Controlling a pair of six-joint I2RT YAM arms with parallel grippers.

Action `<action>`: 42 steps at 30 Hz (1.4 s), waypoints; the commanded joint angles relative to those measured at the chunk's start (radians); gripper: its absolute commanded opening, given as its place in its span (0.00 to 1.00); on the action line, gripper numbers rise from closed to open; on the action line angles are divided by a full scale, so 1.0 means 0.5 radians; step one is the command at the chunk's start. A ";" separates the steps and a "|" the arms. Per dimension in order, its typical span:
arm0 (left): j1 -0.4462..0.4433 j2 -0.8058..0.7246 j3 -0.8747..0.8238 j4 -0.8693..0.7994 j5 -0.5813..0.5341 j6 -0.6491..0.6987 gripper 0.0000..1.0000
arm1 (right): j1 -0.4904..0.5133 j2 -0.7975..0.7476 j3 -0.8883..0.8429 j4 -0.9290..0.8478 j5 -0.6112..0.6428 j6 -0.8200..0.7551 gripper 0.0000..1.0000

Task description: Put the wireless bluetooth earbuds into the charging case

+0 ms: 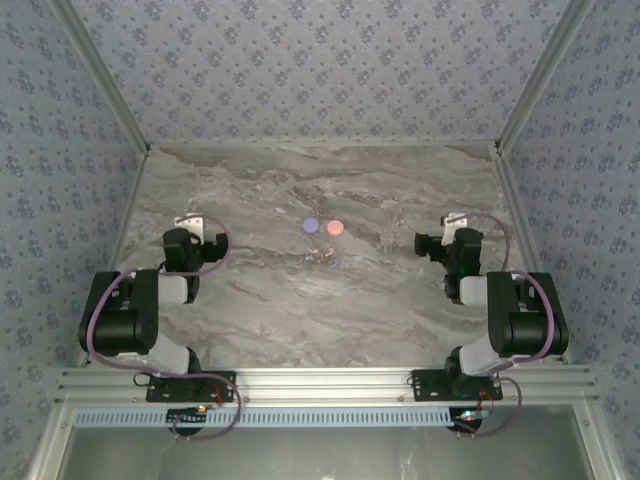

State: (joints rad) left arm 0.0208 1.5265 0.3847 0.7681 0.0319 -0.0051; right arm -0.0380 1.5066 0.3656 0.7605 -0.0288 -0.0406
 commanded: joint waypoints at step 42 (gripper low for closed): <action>0.010 -0.491 0.498 -1.215 -0.119 -0.445 0.99 | 0.005 -0.211 0.734 -1.468 -0.015 0.385 1.00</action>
State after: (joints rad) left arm 0.0208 1.3079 0.5606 0.4004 -0.0566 -0.1322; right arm -0.0406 1.4075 0.6773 0.2737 0.0231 0.0750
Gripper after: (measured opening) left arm 0.993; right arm 0.999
